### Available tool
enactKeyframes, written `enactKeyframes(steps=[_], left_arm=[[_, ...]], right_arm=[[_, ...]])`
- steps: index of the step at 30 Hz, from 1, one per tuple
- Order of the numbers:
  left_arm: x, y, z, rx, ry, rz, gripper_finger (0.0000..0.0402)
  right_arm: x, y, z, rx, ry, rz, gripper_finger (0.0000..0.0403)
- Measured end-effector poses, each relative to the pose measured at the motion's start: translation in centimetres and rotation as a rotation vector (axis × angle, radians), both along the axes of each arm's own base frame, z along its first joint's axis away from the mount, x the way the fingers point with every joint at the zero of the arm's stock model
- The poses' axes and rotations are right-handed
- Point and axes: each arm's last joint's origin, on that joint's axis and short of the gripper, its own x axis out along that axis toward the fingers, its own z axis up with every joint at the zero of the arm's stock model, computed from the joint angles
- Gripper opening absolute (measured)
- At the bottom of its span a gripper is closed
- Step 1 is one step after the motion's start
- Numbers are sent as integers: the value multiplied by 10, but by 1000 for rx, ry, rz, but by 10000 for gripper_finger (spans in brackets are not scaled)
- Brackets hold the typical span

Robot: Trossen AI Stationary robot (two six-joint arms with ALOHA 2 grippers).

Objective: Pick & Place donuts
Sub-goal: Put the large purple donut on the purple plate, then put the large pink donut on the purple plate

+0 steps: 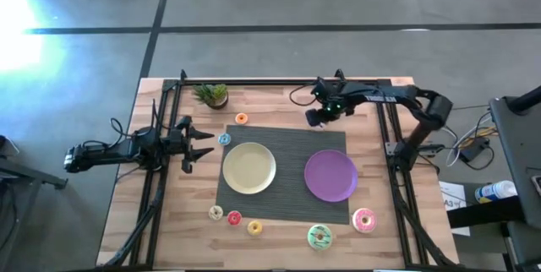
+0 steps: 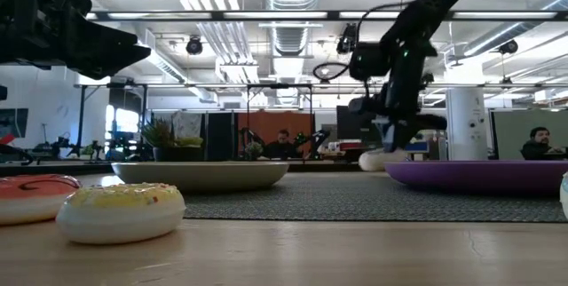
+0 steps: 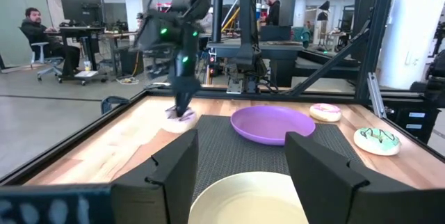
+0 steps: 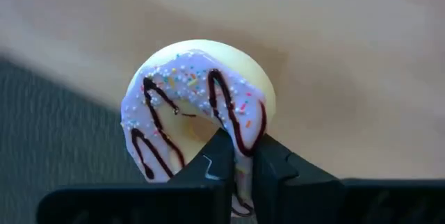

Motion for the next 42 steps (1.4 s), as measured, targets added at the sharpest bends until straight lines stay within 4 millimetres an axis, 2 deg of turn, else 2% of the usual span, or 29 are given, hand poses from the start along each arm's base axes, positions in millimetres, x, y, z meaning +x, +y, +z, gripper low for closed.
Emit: enactKeyframes(steps=[5,8,12,16,19,22,29,33,36,40,42], left_arm=[[0,0,0,0,0,0,190],[0,0,0,0,0,0,190],[0,0,0,0,0,0,190],[0,0,0,0,0,0,190],[0,0,0,0,0,0,190],[0,0,0,0,0,0,190],[0,0,0,0,0,0,190],[0,0,0,0,0,0,190],[0,0,0,0,0,0,190],[0,0,0,0,0,0,190],[0,0,0,0,0,0,190]], right_arm=[[-4,46,36,-56,-42,315,19],[-7,77,46,-42,-64,431,18],[-9,112,41,8,-49,458,18],[-8,136,26,49,6,465,18],[-4,144,14,60,41,458,20],[0,146,7,74,64,427,39],[1,146,2,85,87,412,137],[-1,146,6,79,81,398,196],[-4,148,13,37,81,409,224],[-8,164,33,-41,9,566,239],[-16,176,35,-48,31,671,240]])
